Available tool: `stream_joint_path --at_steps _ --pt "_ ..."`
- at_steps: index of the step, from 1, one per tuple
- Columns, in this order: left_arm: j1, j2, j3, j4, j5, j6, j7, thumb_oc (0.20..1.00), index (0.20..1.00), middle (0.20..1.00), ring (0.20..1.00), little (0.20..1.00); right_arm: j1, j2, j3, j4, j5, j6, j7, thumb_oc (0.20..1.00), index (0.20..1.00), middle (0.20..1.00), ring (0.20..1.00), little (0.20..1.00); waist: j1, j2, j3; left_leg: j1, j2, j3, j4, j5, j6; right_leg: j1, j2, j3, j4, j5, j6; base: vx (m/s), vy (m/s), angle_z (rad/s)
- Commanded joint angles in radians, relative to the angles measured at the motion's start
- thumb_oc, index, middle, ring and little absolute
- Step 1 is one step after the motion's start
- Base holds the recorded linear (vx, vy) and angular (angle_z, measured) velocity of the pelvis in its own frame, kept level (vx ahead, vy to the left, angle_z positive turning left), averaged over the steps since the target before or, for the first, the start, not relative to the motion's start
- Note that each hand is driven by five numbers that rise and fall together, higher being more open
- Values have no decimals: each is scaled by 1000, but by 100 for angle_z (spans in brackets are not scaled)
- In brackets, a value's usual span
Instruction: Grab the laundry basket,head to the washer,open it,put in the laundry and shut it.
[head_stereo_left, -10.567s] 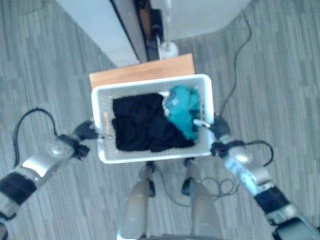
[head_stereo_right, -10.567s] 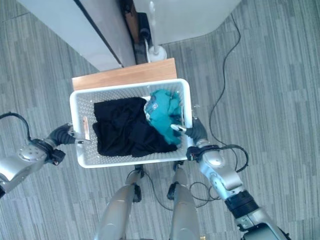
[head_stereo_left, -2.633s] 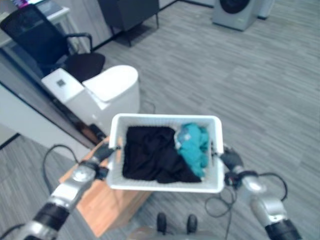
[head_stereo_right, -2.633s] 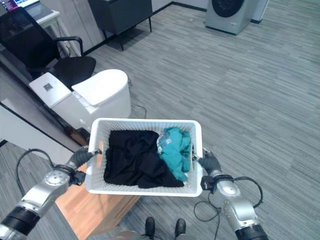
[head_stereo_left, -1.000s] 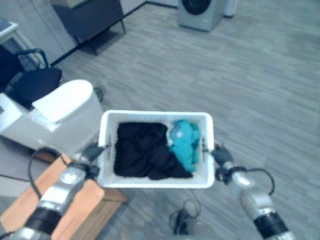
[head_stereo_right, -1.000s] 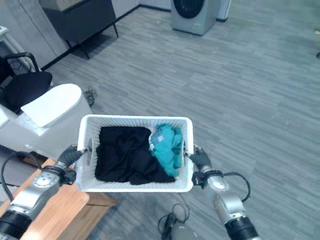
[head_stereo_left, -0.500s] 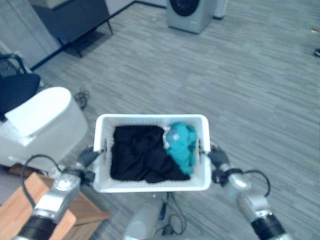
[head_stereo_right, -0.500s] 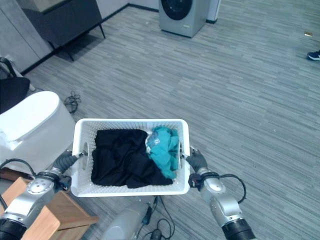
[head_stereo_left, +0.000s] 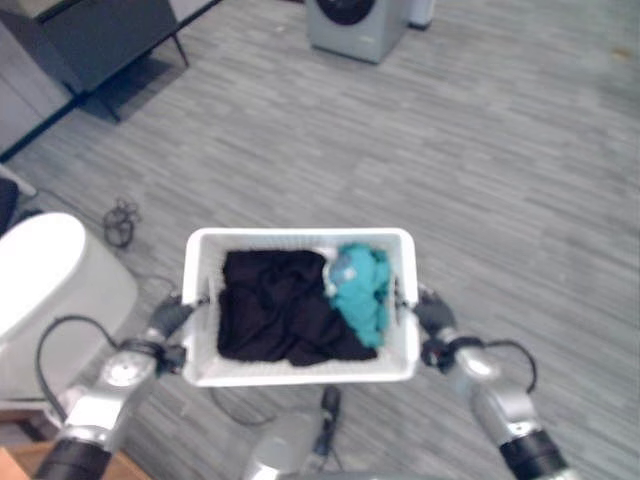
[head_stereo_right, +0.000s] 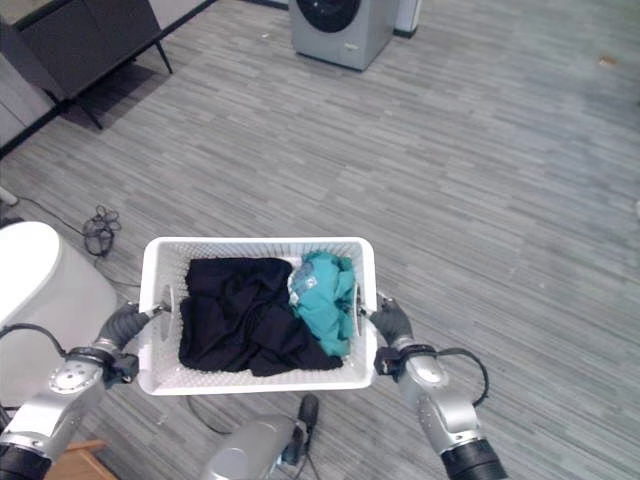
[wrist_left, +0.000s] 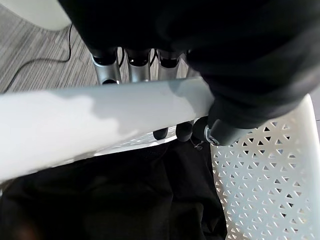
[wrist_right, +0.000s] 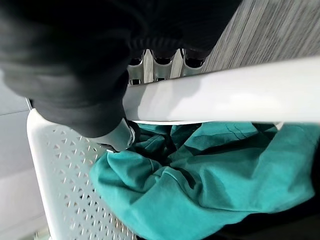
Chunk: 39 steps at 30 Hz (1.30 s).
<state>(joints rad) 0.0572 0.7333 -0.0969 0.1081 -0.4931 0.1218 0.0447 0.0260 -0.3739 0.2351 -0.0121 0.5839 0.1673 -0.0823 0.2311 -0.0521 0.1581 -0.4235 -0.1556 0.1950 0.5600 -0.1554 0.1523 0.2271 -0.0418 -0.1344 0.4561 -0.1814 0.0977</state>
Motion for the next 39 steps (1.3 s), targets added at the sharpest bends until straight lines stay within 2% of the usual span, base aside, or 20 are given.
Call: stream_joint_path --at_steps 1,2,3,5,6,9,10,13,17,19,22,27,29,30,31,32,33,35,36,39 --pt "-62 3 -78 -138 -72 -124 -50 200 200 200 200 200 -72 81 72 -79 76 -67 164 200 200 200 200 200 50 -7 -127 109 44 -74 -377 116 -32 -65 -96 36 83 385 112 572 205 -16" --pt "-63 2 -78 -138 -72 -124 -50 200 200 200 200 200 -73 81 72 -79 76 -66 164 200 200 200 200 200 50 -5 -128 108 47 -74 -379 118 -33 -68 -94 36 83 387 112 764 270 4" --pt "-91 -11 -111 -146 -53 -110 -53 200 200 200 200 200 -76 79 72 -88 74 -68 167 200 200 200 200 200 11 18 -118 198 39 -112 -416 91 -14 -155 -83 12 200 335 84 494 195 46" --pt "-121 -22 -138 -151 -46 -99 -53 200 200 200 200 200 -71 70 58 -103 77 -70 167 200 200 200 200 200 -30 51 -99 272 53 -153 -443 86 -20 -271 -84 -35 268 251 57 455 161 79" --pt "-122 -23 -139 -150 -46 -99 -53 200 200 200 200 200 -72 70 58 -103 77 -70 167 200 200 200 200 200 -32 53 -100 270 54 -156 -444 88 -20 -273 -83 -38 267 252 56 248 49 81" --pt "-173 -38 -191 -141 -29 -82 -55 200 200 200 200 200 -38 40 20 -140 89 -63 162 200 200 200 200 200 -107 96 -73 356 75 -234 -461 106 -55 -395 -57 -97 212 123 8 284 -14 82" --pt "-184 -44 -208 -132 -20 -75 -58 200 200 200 200 200 -25 31 6 -148 96 -63 161 200 200 200 200 200 -129 100 -68 385 80 -255 -465 111 -71 -416 -53 -116 164 122 5 277 -73 135" --pt "-230 -69 -260 -110 12 -62 -74 200 200 200 200 200 37 14 -37 -165 117 -66 156 200 200 200 200 200 -185 91 -65 460 99 -292 -470 68 -126 -461 -95 -175 -144 171 14 290 -146 188" --pt "-243 -85 -256 -95 22 -63 -77 200 200 200 200 200 59 10 -44 -169 110 -58 160 200 200 200 200 200 -202 93 -65 502 106 -313 -461 34 -137 -487 -115 -175 -297 231 29 286 -120 111" --pt "-229 -95 -236 -82 31 -75 -78 200 200 200 200 200 79 19 -43 -172 105 -52 162 200 200 200 200 200 -214 92 -56 567 112 -343 -429 -33 -144 -507 -137 -127 -478 300 59 450 -174 38" --pt "-175 -102 -193 -82 30 -72 -85 200 200 200 200 200 120 38 -46 -189 95 -37 171 200 200 200 200 200 -216 90 -53 650 144 -357 -411 -100 -161 -531 -181 -150 -543 345 86 466 -222 27" --pt "-131 -120 -172 -103 34 -67 -94 200 200 200 200 200 132 45 -41 -195 93 -34 174 200 200 200 200 200 -239 86 -85 735 224 -361 -431 -127 -201 -484 -186 -156 -532 404 88 449 -255 39" --pt "-114 -128 -157 -112 20 -77 -87 200 200 200 200 200 104 36 -31 -187 95 -38 173 200 200 200 200 200 -251 108 -94 739 277 -357 -417 -83 -224 -512 -163 -165 -449 378 79 439 -293 33" --pt "-115 -133 -157 -115 12 -79 -81 200 200 200 200 200 76 33 -22 -181 93 -41 173 200 200 200 200 200 -252 130 -95 746 314 -351 -396 -37 -239 -541 -140 -164 -365 340 64 508 -354 10" --pt "-127 -129 -159 -127 1 -83 -70 200 200 200 200 200 29 27 -11 -167 89 -53 161 200 200 200 200 200 -253 144 -98 724 366 -340 -347 79 -250 -564 -108 -168 -276 270 34 391 -274 7" --pt "-128 -129 -159 -126 1 -83 -70 200 200 200 200 200 28 27 -11 -166 90 -53 161 200 200 200 200 200 -254 140 -100 721 362 -342 -349 83 -250 -566 -112 -168 -278 272 33 396 -308 -3" --pt "-129 -126 -154 -134 -1 -84 -65 200 200 200 200 200 10 25 -6 -158 89 -58 154 200 200 200 200 200 -250 146 -104 709 386 -336 -306 147 -247 -559 -89 -166 -252 240 17 260 -232 -18" --pt "-142 -118 -146 -147 -11 -83 -44 200 200 200 200 200 -36 26 9 -135 92 -76 135 200 200 200 200 200 -239 127 -105 628 406 -335 -142 273 -205 -522 -41 -134 -250 193 -30 487 -448 -31" --pt "-155 -114 -138 -168 -27 -81 -28 200 200 200 200 200 -82 16 19 -122 96 -82 119 200 200 200 200 200 -211 107 -88 512 393 -344 71 320 -166 -472 5 -89 -259 156 -71 412 -398 -30" --pt "-187 -105 -145 -185 -36 -90 -17 200 200 200 200 200 -105 6 17 -119 87 -91 99 200 200 200 200 200 -195 84 -64 413 392 -324 161 333 -139 -443 24 -72 -260 131 -99 245 -311 -44"
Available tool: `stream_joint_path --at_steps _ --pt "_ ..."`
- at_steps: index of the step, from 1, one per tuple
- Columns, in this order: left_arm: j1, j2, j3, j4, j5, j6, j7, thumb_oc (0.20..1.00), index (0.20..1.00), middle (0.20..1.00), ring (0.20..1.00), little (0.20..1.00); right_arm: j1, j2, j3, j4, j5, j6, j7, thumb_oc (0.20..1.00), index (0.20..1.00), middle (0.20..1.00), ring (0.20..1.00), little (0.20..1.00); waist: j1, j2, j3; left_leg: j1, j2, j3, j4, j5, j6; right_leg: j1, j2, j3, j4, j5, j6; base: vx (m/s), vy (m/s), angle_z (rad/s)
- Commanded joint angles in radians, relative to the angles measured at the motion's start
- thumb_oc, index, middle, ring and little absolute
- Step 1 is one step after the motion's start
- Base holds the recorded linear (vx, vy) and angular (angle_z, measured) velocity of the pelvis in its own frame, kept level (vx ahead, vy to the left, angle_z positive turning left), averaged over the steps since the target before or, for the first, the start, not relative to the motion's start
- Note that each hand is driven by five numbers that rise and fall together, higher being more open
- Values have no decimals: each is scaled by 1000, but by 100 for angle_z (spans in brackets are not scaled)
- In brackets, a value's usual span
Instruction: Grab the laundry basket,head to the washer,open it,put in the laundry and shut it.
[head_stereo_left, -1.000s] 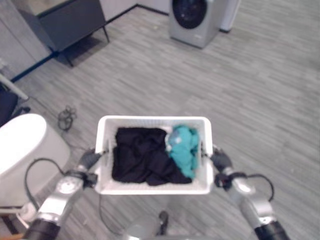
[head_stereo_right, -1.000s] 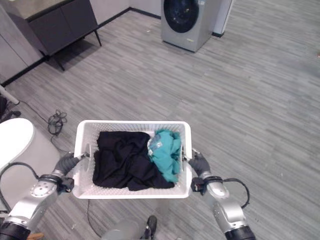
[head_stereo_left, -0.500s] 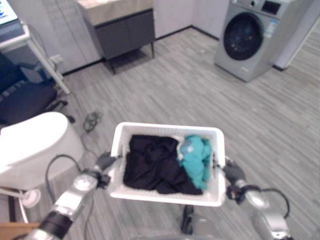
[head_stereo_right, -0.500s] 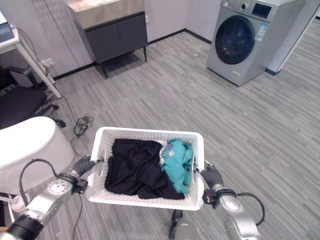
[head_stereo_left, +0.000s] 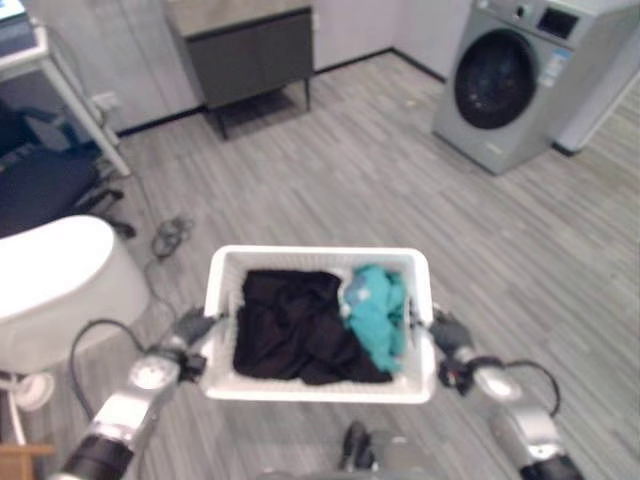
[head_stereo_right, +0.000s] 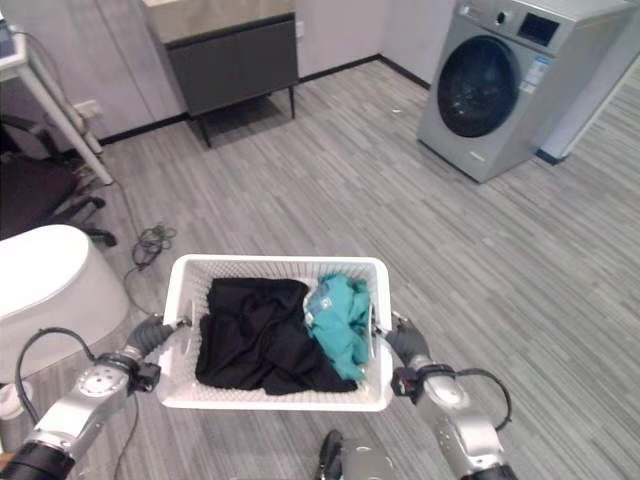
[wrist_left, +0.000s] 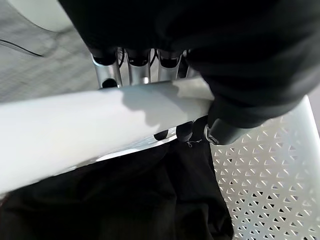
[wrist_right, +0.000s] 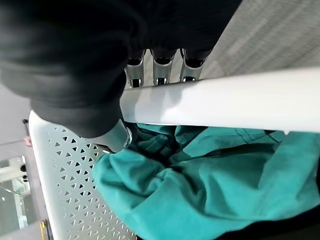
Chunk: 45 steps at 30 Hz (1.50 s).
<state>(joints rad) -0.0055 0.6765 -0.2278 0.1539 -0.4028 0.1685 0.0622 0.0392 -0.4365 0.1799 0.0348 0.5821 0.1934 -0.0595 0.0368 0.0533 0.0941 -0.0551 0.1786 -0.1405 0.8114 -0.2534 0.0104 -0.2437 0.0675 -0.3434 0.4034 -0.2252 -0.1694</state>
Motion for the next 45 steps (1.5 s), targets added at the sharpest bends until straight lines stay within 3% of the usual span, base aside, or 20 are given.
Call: stream_joint_path --at_steps 1,5,8,9,12,19,23,26,29,31,32,33,34,36,37,38,40,41,42,45 --pt "-176 -41 -24 -243 -137 -141 -23 200 200 200 200 200 -126 55 60 -178 83 -120 60 200 200 200 200 200 22 -49 39 -101 34 43 -11 356 28 63 -75 153 -211 149 152 151 -249 -34" --pt "-245 -54 -55 -214 -130 -142 -12 200 200 200 200 200 -110 38 45 -199 83 -123 48 200 200 200 200 200 46 -68 83 -262 -14 104 -124 246 15 133 -70 159 -233 114 158 192 -114 -18" --pt "-256 -64 -74 -195 -110 -142 -17 200 200 200 200 200 -94 33 46 -206 78 -125 59 200 200 200 200 200 79 -72 92 -284 -85 109 -462 283 -20 184 -58 160 -238 89 171 343 21 -10" --pt "-256 -68 -78 -185 -97 -142 -22 200 200 200 200 200 -80 37 40 -211 76 -127 65 200 200 200 200 200 94 -56 90 -276 -93 81 -667 353 -41 221 -27 166 -236 70 172 367 30 -1" --pt "-254 -74 -85 -167 -86 -140 -30 200 200 200 200 200 -53 48 29 -210 77 -131 67 200 200 200 200 200 109 -49 94 -281 -115 76 -879 382 -46 276 -5 179 -207 18 168 399 24 -33" --pt "-223 -64 -84 -132 -84 -139 -41 200 200 200 200 200 -36 69 41 -190 97 -123 73 200 200 200 200 200 133 -36 71 -306 -143 124 -899 342 -22 357 17 232 -177 -60 168 387 72 -22" --pt "-212 -33 -70 -120 -94 -142 -28 200 200 200 200 200 -54 99 71 -195 91 -118 78 200 200 200 200 200 147 -38 57 -286 -144 101 -837 444 -12 361 -24 251 -101 -105 182 453 134 -53" --pt "-202 -27 -62 -122 -101 -152 -26 200 200 200 200 200 -58 111 79 -182 90 -120 79 200 200 200 200 200 152 -48 50 -310 -155 98 -754 430 -6 367 -50 248 -109 -102 191 211 60 -9" --pt "-176 -15 -43 -131 -112 -158 -28 200 200 200 200 200 -59 117 83 -168 87 -117 82 200 200 200 200 200 167 -61 37 -347 -179 113 -638 359 2 400 -91 246 -142 -82 216 355 125 2" --pt "-153 11 -16 -136 -104 -151 -26 200 200 200 200 200 -49 129 81 -165 88 -107 90 200 200 200 200 200 185 -91 17 -324 -216 138 -559 247 45 371 -147 267 3 84 283 413 165 -26" --pt "-153 10 -16 -136 -104 -151 -26 200 200 200 200 200 -49 129 81 -165 88 -107 90 200 200 200 200 200 187 -90 15 -326 -213 139 -561 250 45 367 -144 269 3 86 282 301 143 -32" --pt "-152 24 -2 -135 -95 -148 -20 200 200 200 200 200 -63 132 95 -157 79 -94 99 200 200 200 200 200 182 -82 27 -259 -231 143 -557 198 88 277 -179 284 266 260 316 205 98 -32" --pt "-152 24 -2 -135 -95 -148 -20 200 200 200 200 200 -64 132 95 -156 79 -94 99 200 200 200 200 200 185 -80 25 -261 -227 145 -560 201 88 273 -176 287 266 262 316 291 144 -42" --pt "-145 32 8 -142 -103 -138 -23 200 200 200 200 200 -78 138 99 -148 72 -92 102 200 200 200 200 200 170 -46 55 -192 -219 155 -559 175 121 182 -209 251 464 288 315 193 141 -39" --pt "-150 45 24 -158 -114 -133 -23 200 200 200 200 200 -84 151 93 -148 62 -80 104 200 200 200 200 200 153 -18 80 -129 -216 164 -555 151 135 99 -284 211 525 259 293 179 138 -42" --pt "-150 45 24 -158 -114 -132 -23 200 200 200 200 200 -84 151 93 -148 62 -79 104 200 200 200 200 200 153 -19 82 -128 -217 164 -554 150 135 100 -286 212 527 257 294 200 100 -58" --pt "-166 62 32 -170 -135 -136 -25 200 200 200 200 200 -91 160 89 -151 76 -80 104 200 200 200 200 200 136 3 89 -73 -211 166 -555 121 132 39 -322 178 432 202 274 232 -29 -30" --pt "-188 90 31 -166 -149 -146 -29 200 200 200 200 200 -98 162 90 -148 96 -81 110 200 200 200 200 200 119 14 85 -38 -198 174 -556 97 113 29 -337 163 244 160 267 236 -76 -12" --pt "-189 90 30 -166 -149 -146 -29 200 200 200 200 200 -98 162 90 -148 96 -81 110 200 200 200 200 200 119 16 87 -36 -196 173 -555 96 113 34 -335 161 241 161 266 231 -139 -21" --pt "-204 108 38 -161 -158 -165 -34 200 200 200 200 200 -100 159 85 -137 99 -84 117 200 200 200 200 200 114 24 64 6 -186 157 -569 65 75 42 -373 211 -156 220 286 285 -233 -11"
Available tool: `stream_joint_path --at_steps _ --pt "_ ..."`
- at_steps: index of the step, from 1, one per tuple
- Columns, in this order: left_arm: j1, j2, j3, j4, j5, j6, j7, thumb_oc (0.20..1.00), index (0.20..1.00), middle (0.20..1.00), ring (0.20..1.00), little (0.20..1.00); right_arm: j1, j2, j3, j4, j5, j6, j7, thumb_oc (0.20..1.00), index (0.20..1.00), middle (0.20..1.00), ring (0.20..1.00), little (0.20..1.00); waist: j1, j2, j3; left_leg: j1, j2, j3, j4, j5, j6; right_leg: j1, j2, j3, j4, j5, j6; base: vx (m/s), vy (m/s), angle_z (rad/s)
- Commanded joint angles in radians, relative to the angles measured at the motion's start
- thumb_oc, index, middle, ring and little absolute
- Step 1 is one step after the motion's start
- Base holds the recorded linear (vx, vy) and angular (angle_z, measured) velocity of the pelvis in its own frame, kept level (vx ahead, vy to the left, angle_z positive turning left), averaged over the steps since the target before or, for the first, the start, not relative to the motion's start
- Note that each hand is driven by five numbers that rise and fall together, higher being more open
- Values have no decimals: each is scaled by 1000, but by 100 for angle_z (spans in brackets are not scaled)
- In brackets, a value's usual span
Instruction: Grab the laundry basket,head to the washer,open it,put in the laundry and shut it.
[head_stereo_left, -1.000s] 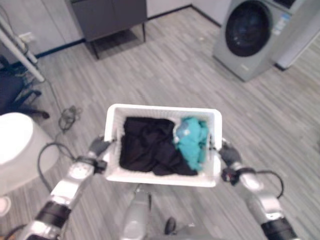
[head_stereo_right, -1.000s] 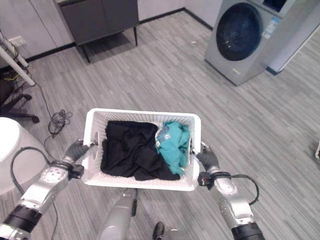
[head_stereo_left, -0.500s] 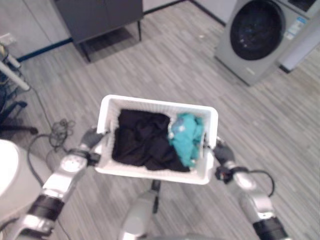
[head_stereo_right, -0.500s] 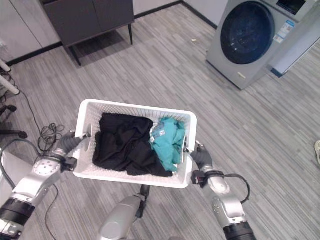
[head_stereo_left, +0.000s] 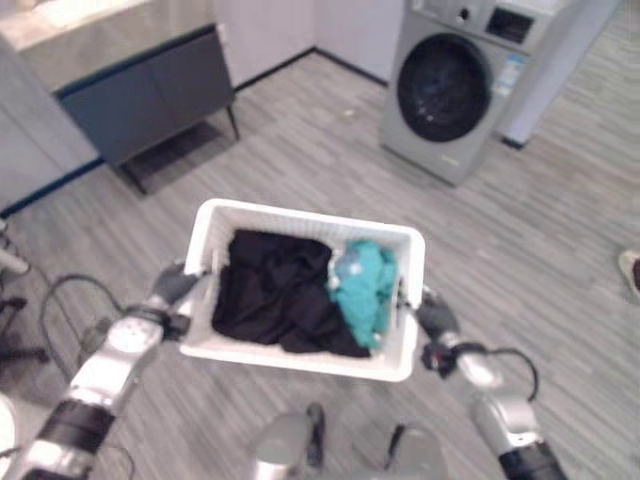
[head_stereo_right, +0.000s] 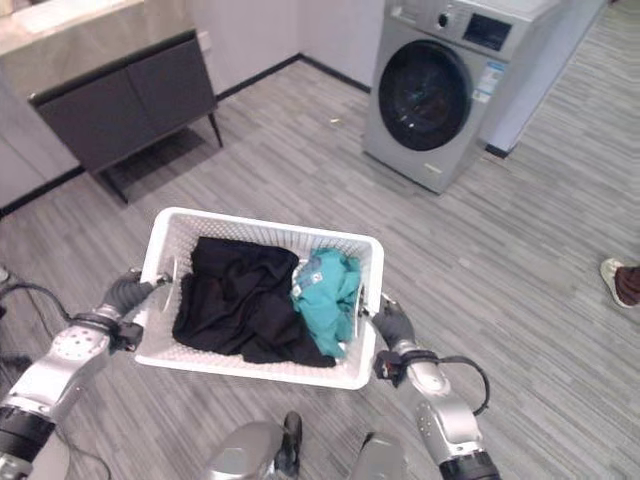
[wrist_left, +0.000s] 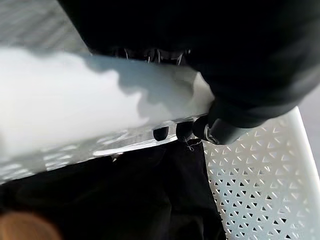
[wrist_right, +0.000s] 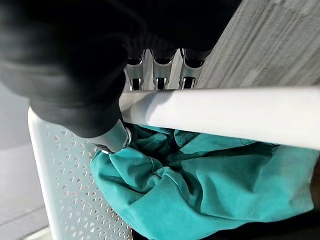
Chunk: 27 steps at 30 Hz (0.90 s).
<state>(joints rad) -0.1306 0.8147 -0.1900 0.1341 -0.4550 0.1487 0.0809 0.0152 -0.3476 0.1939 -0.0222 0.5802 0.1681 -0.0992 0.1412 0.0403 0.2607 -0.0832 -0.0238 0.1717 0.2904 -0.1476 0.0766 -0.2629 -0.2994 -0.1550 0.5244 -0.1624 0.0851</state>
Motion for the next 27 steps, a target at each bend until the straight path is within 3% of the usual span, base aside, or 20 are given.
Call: stream_joint_path --at_steps 1,4,8,10,11,12,14,15,16,17,18,20,21,23,25,26,27 --pt "-76 -25 16 -137 -104 -154 -51 200 200 200 200 200 -66 72 59 -80 93 -59 159 200 200 200 200 200 2 35 -107 50 16 -166 -36 -68 -4 71 -53 66 -435 219 56 408 -334 0" --pt "-89 -3 27 -120 -96 -170 -55 200 200 200 200 200 -47 74 48 -86 78 -57 171 200 200 200 200 200 -19 40 -108 87 36 -186 -15 -101 -22 68 -86 113 -523 264 81 287 -258 9" --pt "-75 14 48 -111 -99 -173 -62 200 200 200 200 200 -44 85 38 -76 74 -58 177 200 200 200 200 200 -22 8 -131 135 68 -192 -24 -113 -53 109 -83 73 -533 293 103 311 -336 20" --pt "-53 21 62 -119 -113 -180 -64 200 200 200 200 200 -59 81 49 -68 85 -58 189 200 200 200 200 200 -20 1 -153 153 117 -198 -51 -83 -81 114 -58 55 -518 299 118 368 -471 -2" --pt "-23 2 66 -120 -135 -189 -58 200 200 200 200 200 -64 66 56 -60 86 -60 198 200 200 200 200 200 -27 4 -167 188 192 -219 -117 -8 -119 96 -13 39 -450 275 110 289 -421 -18" --pt "-22 2 67 -120 -135 -189 -58 200 200 200 200 200 -64 66 57 -60 86 -60 198 200 200 200 200 200 -29 7 -168 191 196 -220 -122 -6 -121 95 -10 37 -448 272 108 296 -452 -18" --pt "-15 -18 61 -120 -138 -188 -53 200 200 200 200 200 -75 52 61 -61 88 -68 194 200 200 200 200 200 -32 14 -173 196 261 -234 -147 41 -140 87 24 -3 -390 221 89 221 -424 -4" --pt "-14 -34 53 -122 -145 -181 -53 200 200 200 200 200 -82 43 57 -59 86 -70 187 200 200 200 200 200 -35 17 -168 168 312 -235 -118 134 -144 92 56 -40 -364 177 58 280 -555 24" --pt "-3 -46 52 -123 -147 -178 -54 200 200 200 200 200 -81 37 58 -52 84 -73 179 200 200 200 200 200 -35 12 -167 151 330 -225 -89 187 -138 113 77 -65 -372 155 37 202 -406 41" --pt "-2 -47 53 -123 -146 -178 -53 200 200 200 200 200 -81 37 58 -51 84 -73 179 200 200 200 200 200 -38 14 -167 150 332 -229 -89 188 -140 116 79 -69 -373 155 35 172 -279 48" --pt "14 -56 57 -131 -148 -176 -58 200 200 200 200 200 -81 31 60 -48 81 -74 177 200 200 200 200 200 -34 5 -164 130 345 -214 -45 227 -129 139 96 -80 -388 140 18 156 -267 41" --pt "50 -63 77 -148 -147 -166 -56 200 200 200 200 200 -82 13 63 -41 71 -77 163 200 200 200 200 200 -15 -8 -152 64 390 -216 91 345 -117 190 147 -103 -421 112 -27 237 -461 20" --pt "57 -64 83 -156 -151 -163 -57 200 200 200 200 200 -81 10 63 -42 71 -77 157 200 200 200 200 200 -6 -19 -147 28 402 -206 131 379 -104 211 160 -110 -440 108 -43 187 -493 9" --pt "79 -67 110 -170 -151 -155 -48 200 200 200 200 200 -79 -1 69 -48 64 -71 157 200 200 200 200 200 23 -40 -119 -77 414 -230 280 405 -112 273 214 -106 -476 79 -75 237 -445 10" --pt "79 -70 106 -172 -145 -152 -42 200 200 200 200 200 -79 -2 68 -46 55 -74 151 200 200 200 200 200 32 -46 -105 -132 424 -230 312 417 -126 289 226 -117 -480 68 -87 228 -288 1" --pt "74 -76 107 -166 -151 -148 -42 200 200 200 200 200 -75 -2 66 -51 56 -65 143 200 200 200 200 200 39 -52 -98 -183 381 -196 278 346 -131 313 238 -132 -488 51 -87 216 -223 20" --pt "74 -76 107 -166 -151 -148 -42 200 200 200 200 200 -75 -2 66 -51 56 -65 143 200 200 200 200 200 38 -53 -99 -184 379 -195 280 342 -129 313 235 -134 -487 50 -85 237 -113 63"
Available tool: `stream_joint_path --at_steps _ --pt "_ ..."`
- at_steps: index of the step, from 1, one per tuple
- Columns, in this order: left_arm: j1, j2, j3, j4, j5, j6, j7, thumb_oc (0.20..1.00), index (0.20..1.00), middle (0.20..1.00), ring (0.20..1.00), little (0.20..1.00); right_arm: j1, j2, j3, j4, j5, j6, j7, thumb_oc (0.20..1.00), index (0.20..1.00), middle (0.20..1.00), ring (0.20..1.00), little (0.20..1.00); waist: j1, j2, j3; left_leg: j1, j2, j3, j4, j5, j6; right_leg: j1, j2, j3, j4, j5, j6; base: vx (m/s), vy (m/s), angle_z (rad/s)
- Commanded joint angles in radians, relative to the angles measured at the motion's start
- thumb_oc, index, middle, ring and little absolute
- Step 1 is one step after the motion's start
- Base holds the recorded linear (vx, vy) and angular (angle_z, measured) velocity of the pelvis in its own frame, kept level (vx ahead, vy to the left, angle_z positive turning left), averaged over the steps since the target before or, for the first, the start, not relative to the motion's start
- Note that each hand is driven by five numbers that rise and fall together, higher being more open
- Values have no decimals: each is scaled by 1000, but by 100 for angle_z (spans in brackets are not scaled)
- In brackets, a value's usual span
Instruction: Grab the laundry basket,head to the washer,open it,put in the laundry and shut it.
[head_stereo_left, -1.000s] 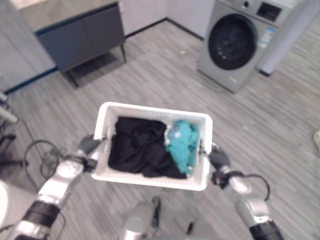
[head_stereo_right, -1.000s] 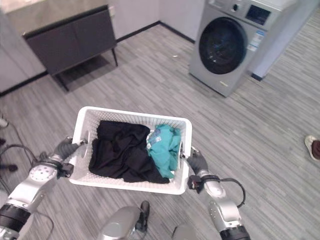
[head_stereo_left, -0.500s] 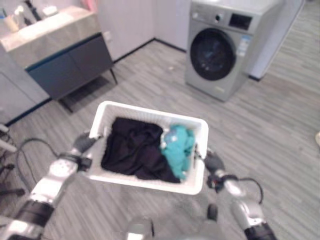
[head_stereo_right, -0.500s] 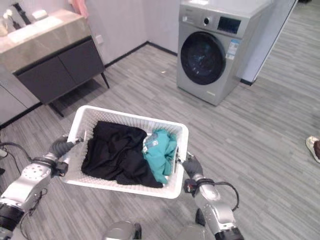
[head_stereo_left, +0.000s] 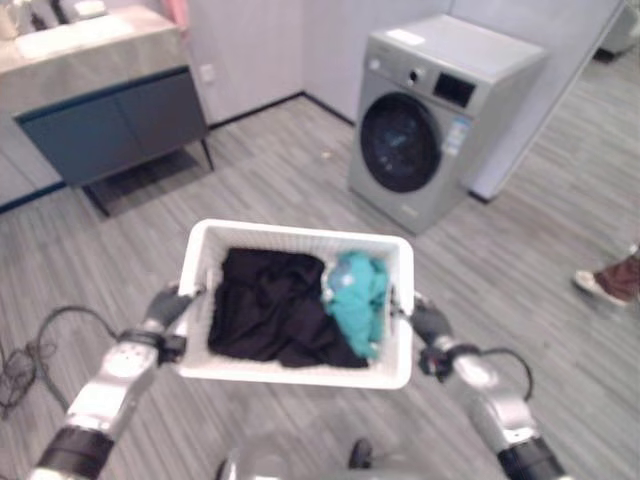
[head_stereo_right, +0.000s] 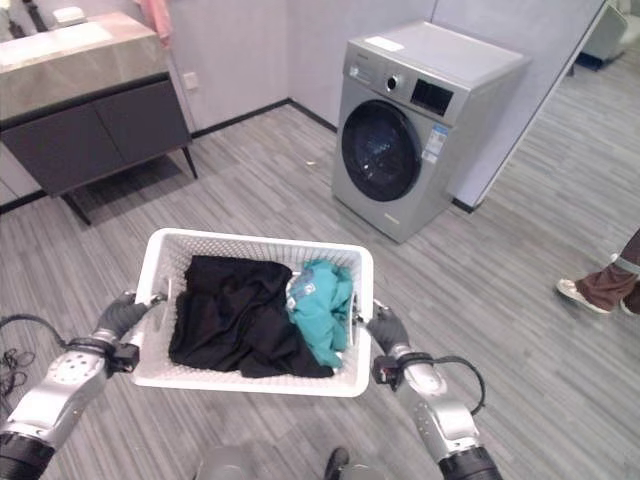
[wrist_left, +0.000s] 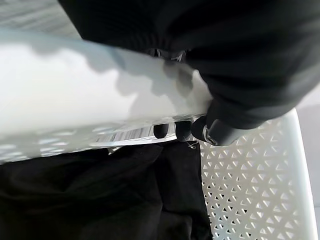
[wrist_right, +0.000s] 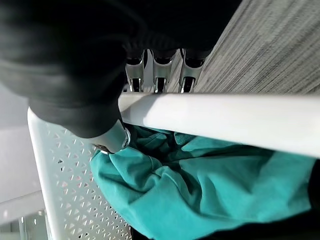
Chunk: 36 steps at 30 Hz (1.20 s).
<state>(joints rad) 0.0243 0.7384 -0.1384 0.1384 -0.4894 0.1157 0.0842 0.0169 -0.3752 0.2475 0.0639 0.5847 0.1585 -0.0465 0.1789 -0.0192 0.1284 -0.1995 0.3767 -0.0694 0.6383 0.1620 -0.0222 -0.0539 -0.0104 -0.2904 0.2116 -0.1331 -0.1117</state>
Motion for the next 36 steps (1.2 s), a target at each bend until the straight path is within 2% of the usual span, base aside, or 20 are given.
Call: stream_joint_path --at_steps 1,2,3,5,9,16,19,20,21,22,23,24,26,27,29,30,31,33,35,36 --pt "-79 -5 59 -166 -115 -117 -47 200 200 200 200 200 -71 24 10 -138 54 -56 92 200 200 200 200 200 7 6 36 -94 -73 61 -111 -2 -33 113 -48 -1 -174 12 117 235 -36 55" --pt "-85 -19 36 -151 -103 -116 -54 200 200 200 200 200 -60 26 12 -137 60 -58 97 200 200 200 200 200 21 7 31 -115 -137 118 -271 -39 -41 129 -33 -23 -177 -5 129 237 -41 40" --pt "-86 -20 34 -149 -103 -116 -54 200 200 200 200 200 -59 26 11 -137 60 -58 97 200 200 200 200 200 22 4 31 -110 -141 122 -279 -36 -39 129 -38 -23 -176 -6 131 336 -23 11" --pt "-106 -54 9 -118 -78 -116 -56 200 200 200 200 200 -43 36 13 -134 50 -69 99 200 200 200 200 200 52 20 16 -110 -236 158 -540 -7 -41 156 -4 -42 -169 -34 145 374 0 13" --pt "-127 -57 -25 -100 -76 -118 -63 200 200 200 200 200 -39 56 13 -134 50 -77 93 200 200 200 200 200 68 35 5 -125 -292 184 -683 14 -31 198 24 -57 -137 -80 143 295 12 -3" --pt "-104 -51 -27 -100 -85 -118 -66 200 200 200 200 200 -41 86 21 -128 55 -88 97 200 200 200 200 200 94 7 -40 -79 -308 235 -710 31 -5 264 12 -39 -101 -144 165 443 104 -13" --pt "-125 -37 -47 -90 -81 -124 -64 200 200 200 200 200 -41 103 23 -135 55 -91 108 200 200 200 200 200 102 -28 -54 -82 -343 231 -618 -28 23 276 -64 -42 -35 -102 208 407 177 -13" --pt "-131 -36 -52 -98 -75 -129 -62 200 200 200 200 200 -42 105 28 -135 55 -97 109 200 200 200 200 200 102 -37 -54 -84 -362 226 -567 -57 35 276 -92 -41 -1 -65 221 370 240 5" --pt "-139 -25 -57 -108 -66 -128 -61 200 200 200 200 200 -40 103 26 -139 37 -94 116 200 200 200 200 200 98 -50 -59 -65 -409 224 -516 -126 77 242 -150 -34 132 41 268 370 244 -10" --pt "-139 -25 -57 -108 -65 -128 -61 200 200 200 200 200 -40 104 26 -139 37 -94 116 200 200 200 200 200 99 -51 -59 -67 -411 226 -514 -129 80 239 -154 -32 137 39 271 445 378 5" --pt "-153 -22 -67 -122 -54 -126 -61 200 200 200 200 200 -51 96 32 -145 20 -90 123 200 200 200 200 200 82 -43 -57 -30 -446 218 -494 -187 124 173 -207 1 325 140 294 282 263 17" --pt "-157 -19 -69 -125 -50 -124 -61 200 200 200 200 200 -55 91 32 -148 14 -89 126 200 200 200 200 200 74 -35 -53 -14 -456 211 -485 -203 140 148 -219 15 401 170 294 336 317 25" --pt "-164 -15 -72 -124 -45 -122 -63 200 200 200 200 200 -56 90 27 -148 10 -89 126 200 200 200 200 200 66 -22 -43 2 -460 204 -476 -220 159 104 -228 39 493 178 290 145 125 19" --pt "-175 -6 -65 -137 -43 -114 -61 200 200 200 200 200 -54 93 20 -156 8 -83 130 200 200 200 200 200 49 14 -20 41 -448 186 -460 -253 179 17 -262 54 571 141 276 89 60 22" --pt "-183 5 -52 -145 -52 -117 -63 200 200 200 200 200 -51 90 10 -161 18 -76 139 200 200 200 200 200 48 38 -8 71 -427 178 -453 -282 164 -26 -329 22 468 68 248 153 8 14" --pt "-183 5 -52 -146 -52 -117 -63 200 200 200 200 200 -51 89 10 -161 18 -76 139 200 200 200 200 200 46 40 -6 73 -426 175 -451 -284 163 -20 -327 17 465 66 246 222 -151 -12" --pt "-181 20 -58 -163 -60 -122 -78 200 200 200 200 200 -53 76 1 -154 15 -73 152 200 200 200 200 200 54 58 -2 82 -398 156 -434 -299 130 -3 -354 -27 307 15 226 115 -134 -1" --pt "-183 24 -62 -156 -60 -125 -80 200 200 200 200 200 -48 70 -3 -149 2 -72 158 200 200 200 200 200 45 56 2 54 -395 153 -398 -282 132 7 -346 -15 234 45 213 43 -144 48" --pt "-187 13 -63 -147 -41 -118 -77 200 200 200 200 200 -15 68 -16 -159 -13 -68 167 200 200 200 200 200 22 37 7 29 -405 149 -367 -292 138 3 -326 73 196 111 242 88 -165 78" --pt "-184 6 -60 -146 -37 -115 -84 200 200 200 200 200 -16 65 -17 -157 -25 -68 176 200 200 200 200 200 26 30 0 25 -401 161 -365 -294 132 25 -328 50 146 115 248 104 -168 89"
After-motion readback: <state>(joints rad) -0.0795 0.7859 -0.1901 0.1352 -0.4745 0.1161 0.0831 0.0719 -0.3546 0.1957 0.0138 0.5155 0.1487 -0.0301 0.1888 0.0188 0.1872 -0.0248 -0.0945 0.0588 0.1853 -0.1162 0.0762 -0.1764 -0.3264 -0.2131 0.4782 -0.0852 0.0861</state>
